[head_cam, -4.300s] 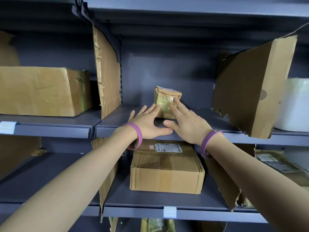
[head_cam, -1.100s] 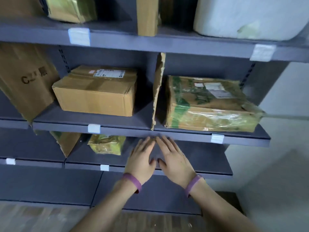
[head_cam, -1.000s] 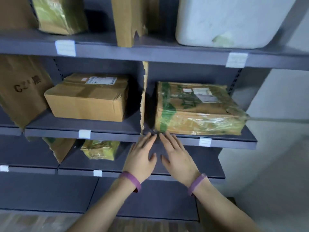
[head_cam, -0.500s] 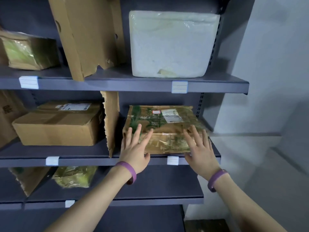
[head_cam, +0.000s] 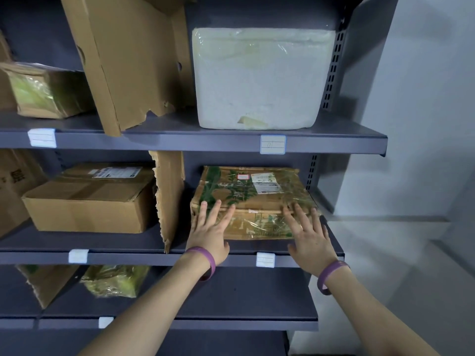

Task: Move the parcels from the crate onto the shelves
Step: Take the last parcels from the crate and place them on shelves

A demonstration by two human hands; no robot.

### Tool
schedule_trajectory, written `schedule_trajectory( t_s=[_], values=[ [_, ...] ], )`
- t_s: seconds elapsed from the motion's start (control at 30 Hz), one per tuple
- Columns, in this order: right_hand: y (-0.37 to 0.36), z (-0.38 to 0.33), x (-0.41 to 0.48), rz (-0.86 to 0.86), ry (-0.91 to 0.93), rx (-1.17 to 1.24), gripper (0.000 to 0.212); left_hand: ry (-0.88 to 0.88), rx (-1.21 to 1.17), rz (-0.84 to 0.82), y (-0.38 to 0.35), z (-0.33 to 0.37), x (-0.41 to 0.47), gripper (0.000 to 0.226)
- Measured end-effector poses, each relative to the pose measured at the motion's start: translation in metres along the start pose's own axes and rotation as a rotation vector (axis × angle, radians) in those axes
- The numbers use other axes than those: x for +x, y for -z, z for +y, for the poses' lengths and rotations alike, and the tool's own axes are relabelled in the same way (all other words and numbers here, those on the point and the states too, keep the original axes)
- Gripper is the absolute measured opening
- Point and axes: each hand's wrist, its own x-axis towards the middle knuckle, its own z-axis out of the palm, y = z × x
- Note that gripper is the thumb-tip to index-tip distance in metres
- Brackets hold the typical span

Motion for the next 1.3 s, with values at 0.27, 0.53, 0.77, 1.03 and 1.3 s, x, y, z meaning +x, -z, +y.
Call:
schedule_trajectory(
  t_s=[0.27, 0.53, 0.77, 1.03, 1.3],
  values=[
    [0.000, -0.003, 0.006, -0.015, -0.011, -0.006, 0.089, 0.013, -0.022, -0.004, -0.001, 0.001, 0.009, 0.089],
    [0.030, -0.018, -0.012, 0.064, 0.073, 0.088, 0.085, -0.082, -0.051, 0.089, 0.033, 0.017, -0.010, 0.080],
    [0.102, -0.036, -0.031, 0.568, 0.320, 0.265, 0.068, -0.349, -0.175, 0.520, 0.111, 0.046, -0.044, 0.069],
    [0.160, -0.034, -0.018, 0.631, 0.310, 0.151, 0.068, -0.258, -0.098, 0.595, 0.170, 0.039, -0.029, 0.071],
    [0.183, -0.029, 0.017, 0.520, 0.221, 0.058, 0.077, -0.181, -0.121, 0.536, 0.185, 0.034, 0.000, 0.080]
  ],
)
